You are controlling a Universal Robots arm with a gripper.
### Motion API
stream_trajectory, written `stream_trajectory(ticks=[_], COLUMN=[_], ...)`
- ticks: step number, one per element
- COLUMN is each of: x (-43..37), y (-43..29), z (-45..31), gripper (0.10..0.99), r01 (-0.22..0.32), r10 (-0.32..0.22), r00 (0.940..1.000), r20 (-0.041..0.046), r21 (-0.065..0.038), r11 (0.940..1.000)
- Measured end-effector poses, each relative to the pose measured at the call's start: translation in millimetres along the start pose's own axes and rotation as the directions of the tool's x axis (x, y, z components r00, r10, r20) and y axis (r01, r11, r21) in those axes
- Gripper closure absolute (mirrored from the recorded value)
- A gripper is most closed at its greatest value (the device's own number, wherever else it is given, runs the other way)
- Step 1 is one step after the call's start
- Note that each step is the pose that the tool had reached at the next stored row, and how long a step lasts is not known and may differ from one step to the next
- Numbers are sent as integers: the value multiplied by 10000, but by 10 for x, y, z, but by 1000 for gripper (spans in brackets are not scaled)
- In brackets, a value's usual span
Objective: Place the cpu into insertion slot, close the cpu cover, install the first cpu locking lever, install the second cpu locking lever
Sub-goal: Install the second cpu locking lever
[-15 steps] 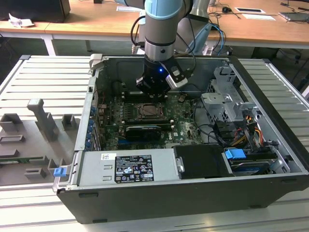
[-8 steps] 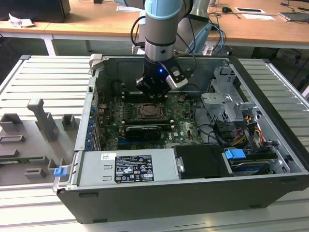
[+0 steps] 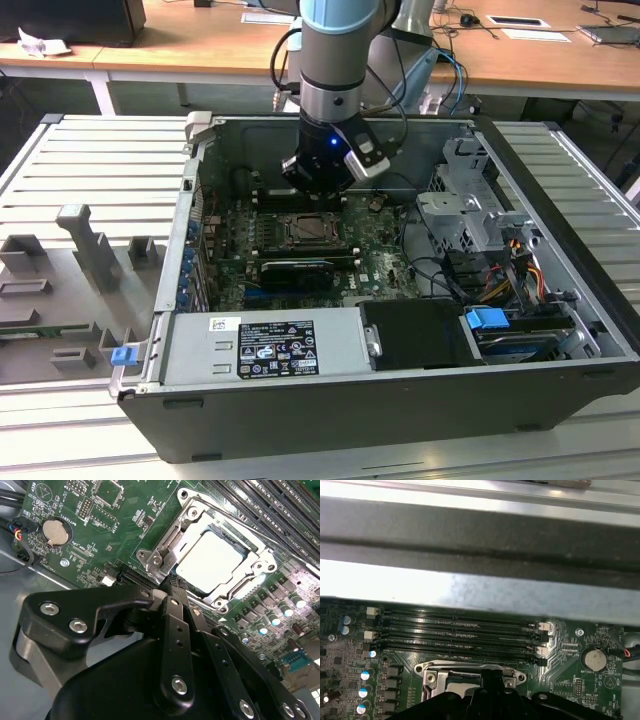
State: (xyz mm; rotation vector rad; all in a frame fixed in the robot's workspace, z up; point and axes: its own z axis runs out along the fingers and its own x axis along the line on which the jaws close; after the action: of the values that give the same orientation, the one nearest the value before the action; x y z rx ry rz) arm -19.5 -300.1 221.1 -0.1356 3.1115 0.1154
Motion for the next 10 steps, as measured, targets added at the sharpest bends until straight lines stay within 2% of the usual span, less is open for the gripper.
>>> stream_trajectory(ticks=[3, 10], x=[6, 9], y=[-61, -93], z=[-5, -7], gripper=[980, 980], r01=[-1, -2], r10=[1, 2], r00=[10000, 10000], r20=[0, 0], r21=[1, 1], r11=[10000, 10000])
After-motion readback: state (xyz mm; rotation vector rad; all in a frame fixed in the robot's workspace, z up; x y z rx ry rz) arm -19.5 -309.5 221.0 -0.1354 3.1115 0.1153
